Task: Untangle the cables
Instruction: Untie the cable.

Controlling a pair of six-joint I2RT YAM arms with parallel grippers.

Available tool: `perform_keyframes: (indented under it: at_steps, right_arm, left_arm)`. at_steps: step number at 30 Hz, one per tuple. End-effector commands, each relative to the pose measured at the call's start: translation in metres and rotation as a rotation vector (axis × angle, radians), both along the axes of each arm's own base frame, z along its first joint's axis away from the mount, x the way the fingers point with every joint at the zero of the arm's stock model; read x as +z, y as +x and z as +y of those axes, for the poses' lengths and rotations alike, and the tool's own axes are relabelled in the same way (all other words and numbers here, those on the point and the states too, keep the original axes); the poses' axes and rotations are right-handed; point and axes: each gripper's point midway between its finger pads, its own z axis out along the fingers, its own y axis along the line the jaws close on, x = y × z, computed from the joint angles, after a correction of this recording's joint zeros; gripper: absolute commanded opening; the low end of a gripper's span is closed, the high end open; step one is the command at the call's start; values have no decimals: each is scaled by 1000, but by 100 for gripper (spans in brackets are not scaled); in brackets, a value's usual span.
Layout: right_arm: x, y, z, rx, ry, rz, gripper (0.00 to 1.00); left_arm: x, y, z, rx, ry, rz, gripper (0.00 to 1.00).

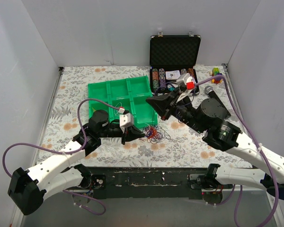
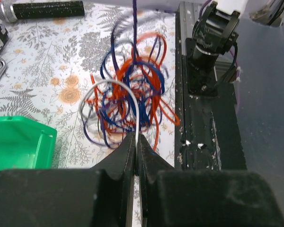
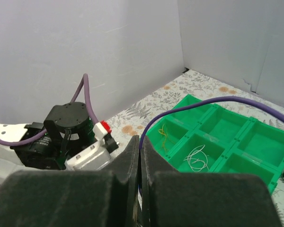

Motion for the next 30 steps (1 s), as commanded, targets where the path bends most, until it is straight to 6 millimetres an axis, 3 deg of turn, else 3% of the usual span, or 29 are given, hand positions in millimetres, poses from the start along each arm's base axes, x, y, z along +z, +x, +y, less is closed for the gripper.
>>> perform_keyframes:
  at_steps: [1, 6, 12, 23, 30]
  right_arm:
    - [75, 2, -35, -97, 123, -127, 1]
    - [109, 7, -61, -198, 147, -174, 1]
    - [136, 9, -98, -310, 198, -212, 1]
    - [171, 12, -150, -482, 186, -273, 1]
    - [206, 11, -195, -628, 199, -324, 1]
  left_arm:
    - [-29, -7, 11, -50, 107, -125, 0]
    - [-69, -4, 28, -55, 250, -235, 0]
    - [-110, -6, 48, -97, 391, -340, 0]
    - [-154, -17, 80, -207, 560, -464, 0]
    - [-191, -32, 115, -344, 726, -539, 0]
